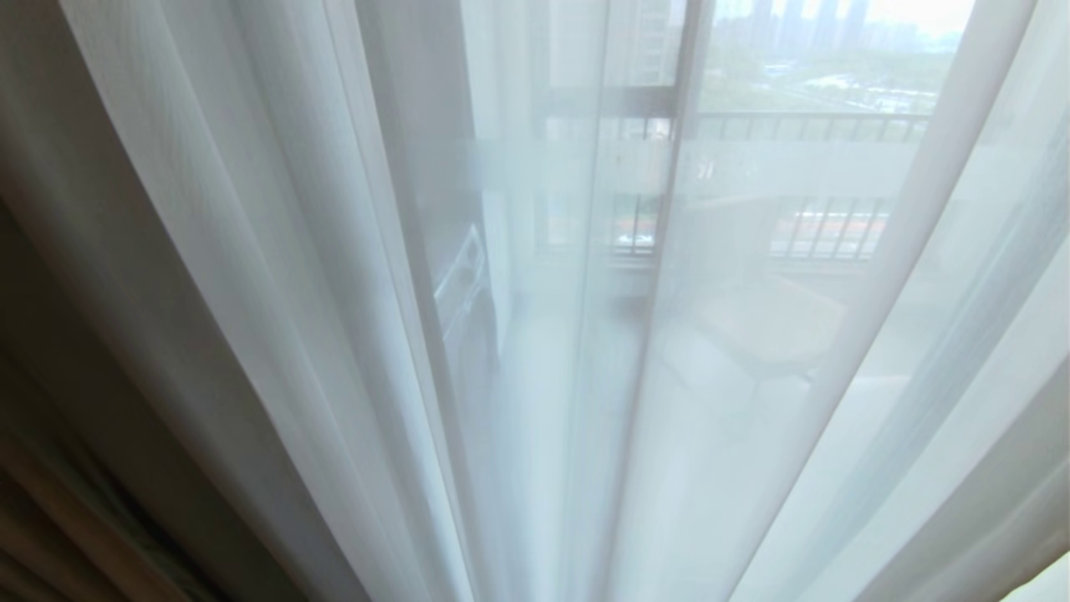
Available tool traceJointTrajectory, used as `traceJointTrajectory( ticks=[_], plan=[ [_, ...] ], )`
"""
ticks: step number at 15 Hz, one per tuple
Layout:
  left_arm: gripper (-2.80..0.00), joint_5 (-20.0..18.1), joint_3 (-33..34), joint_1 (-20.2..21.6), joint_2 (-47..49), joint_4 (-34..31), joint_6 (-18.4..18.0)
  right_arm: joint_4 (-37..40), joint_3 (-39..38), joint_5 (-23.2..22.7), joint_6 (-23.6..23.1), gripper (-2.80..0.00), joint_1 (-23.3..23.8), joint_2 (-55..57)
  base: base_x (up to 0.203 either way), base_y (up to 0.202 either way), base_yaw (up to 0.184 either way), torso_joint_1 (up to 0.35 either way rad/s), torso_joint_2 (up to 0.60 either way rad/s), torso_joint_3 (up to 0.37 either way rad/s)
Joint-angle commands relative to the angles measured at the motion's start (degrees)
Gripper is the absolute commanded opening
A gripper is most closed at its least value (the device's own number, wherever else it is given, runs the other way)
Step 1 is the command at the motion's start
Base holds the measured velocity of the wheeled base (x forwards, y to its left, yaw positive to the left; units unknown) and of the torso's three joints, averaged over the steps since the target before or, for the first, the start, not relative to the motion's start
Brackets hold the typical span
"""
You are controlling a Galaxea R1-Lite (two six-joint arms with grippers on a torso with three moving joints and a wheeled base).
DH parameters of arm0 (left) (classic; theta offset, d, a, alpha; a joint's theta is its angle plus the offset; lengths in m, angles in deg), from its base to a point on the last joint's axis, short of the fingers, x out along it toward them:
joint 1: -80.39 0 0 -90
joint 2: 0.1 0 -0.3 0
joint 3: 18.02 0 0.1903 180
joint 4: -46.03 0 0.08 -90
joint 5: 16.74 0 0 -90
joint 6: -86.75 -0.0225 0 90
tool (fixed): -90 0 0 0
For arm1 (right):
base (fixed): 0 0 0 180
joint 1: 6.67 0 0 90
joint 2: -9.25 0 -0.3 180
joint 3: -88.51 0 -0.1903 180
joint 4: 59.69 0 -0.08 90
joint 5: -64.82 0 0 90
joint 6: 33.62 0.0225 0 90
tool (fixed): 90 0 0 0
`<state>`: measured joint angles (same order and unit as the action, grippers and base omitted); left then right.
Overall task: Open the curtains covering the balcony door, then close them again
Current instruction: Close the outer curtains on both sides
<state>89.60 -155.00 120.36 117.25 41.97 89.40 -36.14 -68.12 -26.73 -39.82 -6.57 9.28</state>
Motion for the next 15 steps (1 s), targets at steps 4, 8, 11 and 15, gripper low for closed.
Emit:
traceJointTrajectory(
  ticks=[4,8,11,15],
  plan=[
    [-2.8,-1.4,0.3,-5.5,-4.1,-0.2,0.9,0.0,0.0,0.0,0.0,-2.8,0.0,0.0,0.0,0.0,0.0,0.0,0.0,0.0],
    [-2.8,-2.1,2.4,-8.9,-7.9,-2.0,0.9,0.0,0.0,0.0,0.0,-2.8,0.0,0.0,0.0,0.0,0.0,0.0,0.0,0.0],
    [-2.8,-2.2,7.7,-12.0,-12.1,-3.8,0.9,0.0,0.0,0.0,0.0,-2.8,0.0,0.0,0.0,0.0,0.0,0.0,0.0,0.0],
    [-2.8,-2.1,13.6,-17.3,-17.6,-6.5,2.0,0.0,0.0,0.0,0.0,-2.8,0.0,0.0,0.0,0.0,0.0,0.0,0.0,0.0]
  ],
)
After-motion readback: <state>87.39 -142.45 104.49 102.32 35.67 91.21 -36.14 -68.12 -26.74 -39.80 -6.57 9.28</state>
